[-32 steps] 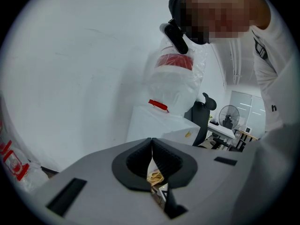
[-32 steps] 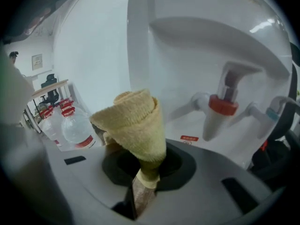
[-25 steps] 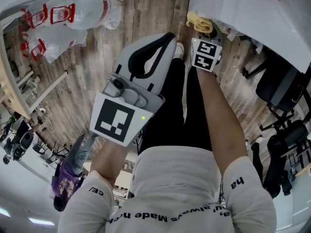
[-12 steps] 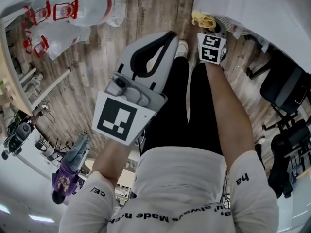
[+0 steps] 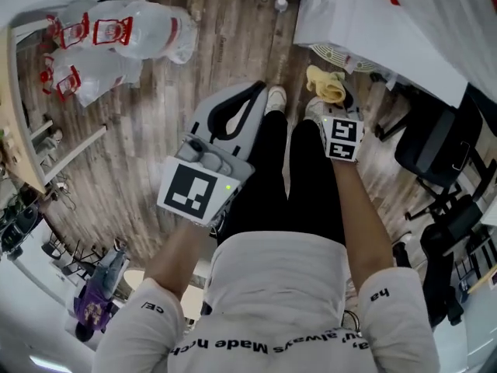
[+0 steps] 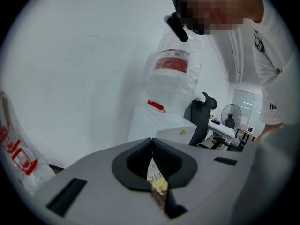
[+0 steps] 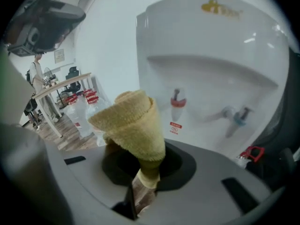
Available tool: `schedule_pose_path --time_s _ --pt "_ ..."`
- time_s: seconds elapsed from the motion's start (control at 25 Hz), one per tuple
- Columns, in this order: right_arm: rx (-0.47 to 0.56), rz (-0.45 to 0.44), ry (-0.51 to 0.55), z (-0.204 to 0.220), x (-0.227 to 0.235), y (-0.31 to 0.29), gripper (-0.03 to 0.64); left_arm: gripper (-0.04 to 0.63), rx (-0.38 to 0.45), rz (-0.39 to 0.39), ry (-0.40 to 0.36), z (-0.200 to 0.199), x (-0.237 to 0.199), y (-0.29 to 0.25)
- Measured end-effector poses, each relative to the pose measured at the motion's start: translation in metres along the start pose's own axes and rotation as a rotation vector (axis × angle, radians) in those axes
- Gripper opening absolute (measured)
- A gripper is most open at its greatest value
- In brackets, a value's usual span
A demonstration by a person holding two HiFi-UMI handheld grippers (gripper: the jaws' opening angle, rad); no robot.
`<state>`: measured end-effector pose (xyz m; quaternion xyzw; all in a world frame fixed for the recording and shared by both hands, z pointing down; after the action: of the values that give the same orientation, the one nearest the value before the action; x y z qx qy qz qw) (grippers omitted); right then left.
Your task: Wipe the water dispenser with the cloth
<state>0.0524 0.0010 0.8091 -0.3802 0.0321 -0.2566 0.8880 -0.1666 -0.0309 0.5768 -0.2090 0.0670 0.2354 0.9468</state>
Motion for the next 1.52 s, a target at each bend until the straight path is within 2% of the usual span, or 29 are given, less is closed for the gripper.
schedule_pose_path --time_s 0.32,0.48,0.84,1.04,1.52 --pt "0.075 -0.002 -0.027 -0.044 0.003 0.133 0.066 0.018 0.053 0.018 -0.017 -0.04 0.033 0.027" --pt "0.099 -0.014 -0.032 -0.083 -0.002 0.189 0.066 0.018 0.027 0.014 -0.01 -0.064 0.046 0.044" --pt "0.281 0.002 -0.022 -0.177 -0.005 0.29 0.066 0.018 0.138 0.062 -0.04 -0.13 0.076 0.068" --pt "0.361 0.014 0.02 -0.223 -0.01 0.343 0.066 0.018 0.183 0.08 -0.044 -0.166 0.092 0.086" --pt "0.526 0.001 0.118 -0.309 -0.028 0.439 0.066 0.018 0.324 0.127 -0.073 -0.258 0.138 0.122"
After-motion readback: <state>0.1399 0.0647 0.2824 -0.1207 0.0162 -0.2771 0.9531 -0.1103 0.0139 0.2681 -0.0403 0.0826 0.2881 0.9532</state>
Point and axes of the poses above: the fingertips, and each gripper's own axes: y backward along the fingers, x to its right, z out of its underside, the point moved 7 cm from there along y, backward along the fingers, and after that the axes turned 13 degrees about -z, right-handed, at the moved point
